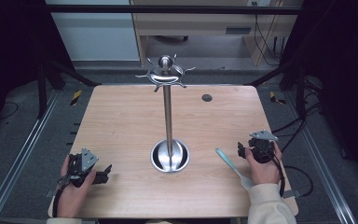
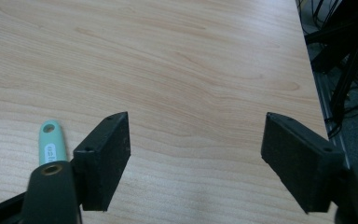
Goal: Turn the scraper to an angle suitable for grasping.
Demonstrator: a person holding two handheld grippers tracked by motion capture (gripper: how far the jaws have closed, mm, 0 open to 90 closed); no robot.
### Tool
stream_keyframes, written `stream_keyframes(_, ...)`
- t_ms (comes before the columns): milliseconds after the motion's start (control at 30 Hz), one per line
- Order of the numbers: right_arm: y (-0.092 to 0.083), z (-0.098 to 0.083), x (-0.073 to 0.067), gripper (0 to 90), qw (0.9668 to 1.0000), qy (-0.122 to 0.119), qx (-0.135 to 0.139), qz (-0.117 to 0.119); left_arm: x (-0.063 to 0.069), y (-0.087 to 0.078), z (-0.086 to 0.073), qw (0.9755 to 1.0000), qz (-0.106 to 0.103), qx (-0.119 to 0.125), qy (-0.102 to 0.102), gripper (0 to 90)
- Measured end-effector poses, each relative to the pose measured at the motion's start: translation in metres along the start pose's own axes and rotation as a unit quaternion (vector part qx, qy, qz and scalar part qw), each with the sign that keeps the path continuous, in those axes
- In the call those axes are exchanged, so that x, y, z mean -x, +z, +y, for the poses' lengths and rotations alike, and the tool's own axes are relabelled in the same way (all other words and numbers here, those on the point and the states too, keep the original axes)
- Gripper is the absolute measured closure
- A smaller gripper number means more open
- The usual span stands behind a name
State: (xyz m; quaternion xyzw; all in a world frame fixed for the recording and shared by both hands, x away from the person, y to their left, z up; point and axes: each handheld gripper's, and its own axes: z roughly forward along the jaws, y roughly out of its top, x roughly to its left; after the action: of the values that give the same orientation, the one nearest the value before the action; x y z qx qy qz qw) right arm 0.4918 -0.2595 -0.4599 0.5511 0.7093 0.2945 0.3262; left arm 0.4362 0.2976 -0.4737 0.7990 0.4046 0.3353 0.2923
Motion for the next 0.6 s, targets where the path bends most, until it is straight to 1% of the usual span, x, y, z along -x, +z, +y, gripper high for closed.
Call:
stream_keyframes(33, 0.001, 0.0, -0.001, 26.8, 1.0, 0.0, -0.004, 0.002, 0.0, 0.0, 0.0, 1.0, 0.0, 0.0, 0.0, 3.3)
stream_keyframes(67, 0.001, 0.0, -0.002, 27.5, 0.9999, 0.007, -0.01, 0.003, 0.0, 0.0, 0.0, 1.0, 0.001, 0.001, 0.0, 3.3)
stream_keyframes(100, 0.003, 0.0, -0.001, 28.5, 0.9999, -0.009, -0.008, 0.005, 0.0, 0.0, 0.0, 1.0, 0.001, 0.001, 0.001, 3.3)
stream_keyframes(133, 0.003, 0.0, -0.002, 29.1, 0.9999, -0.009, -0.01, 0.005, 0.0, 0.0, 0.0, 1.0, 0.001, 0.001, 0.001, 3.3)
stream_keyframes(167, 0.002, 0.002, -0.005, 29.6, 0.9998, 0.004, -0.015, 0.009, 0.0, 0.0, 0.0, 1.0, 0.001, 0.001, 0.0, 3.3)
stream_keyframes(200, 0.002, 0.002, -0.005, 29.6, 0.9998, 0.004, -0.015, 0.009, 0.0, 0.0, 0.0, 1.0, 0.001, 0.0, 0.0, 3.3)
stream_keyframes(233, 0.004, 0.002, -0.006, 30.1, 0.9998, -0.003, -0.018, 0.007, 0.0, 0.0, 0.0, 1.0, 0.0, 0.0, 0.0, 3.2)
stream_keyframes(300, 0.005, 0.003, -0.007, 30.4, 0.9997, -0.004, -0.023, 0.007, 0.0, 0.0, 0.0, 1.0, 0.0, 0.001, -0.001, 3.3)
stream_keyframes(333, 0.007, 0.003, -0.008, 30.5, 0.9995, -0.012, -0.026, 0.009, 0.0, 0.0, 0.0, 1.0, 0.0, 0.001, 0.0, 3.3)
stream_keyframes(400, 0.009, 0.004, -0.013, 30.5, 0.9991, -0.012, -0.037, 0.016, 0.0, 0.0, 0.0, 1.0, -0.001, 0.001, 0.0, 3.3)
stream_keyframes(433, 0.01, 0.005, -0.015, 30.7, 0.999, -0.015, -0.038, 0.017, 0.0, 0.0, 0.0, 1.0, -0.001, 0.001, 0.0, 3.3)
stream_keyframes(467, 0.01, 0.005, -0.016, 32.2, 0.9989, -0.022, -0.038, 0.018, 0.0, 0.0, 0.0, 1.0, -0.001, 0.001, 0.0, 3.3)
stream_keyframes(500, 0.01, 0.005, -0.016, 32.2, 0.9989, -0.022, -0.038, 0.018, 0.0, 0.0, 0.0, 1.0, -0.001, 0.0, 0.001, 3.3)
stream_keyframes(533, 0.01, 0.006, -0.02, 38.3, 0.9987, -0.024, -0.037, 0.025, 0.0, 0.0, 0.0, 1.0, 0.0, 0.001, 0.0, 3.3)
stream_keyframes(567, 0.01, 0.006, -0.02, 38.3, 0.9987, -0.024, -0.037, 0.025, 0.0, 0.0, 0.0, 1.0, 0.0, 0.001, 0.0, 3.3)
stream_keyframes(600, 0.01, 0.007, -0.021, 45.7, 0.9982, -0.031, -0.039, 0.032, 0.0, 0.0, 0.0, 1.0, 0.0, 0.001, 0.0, 3.3)
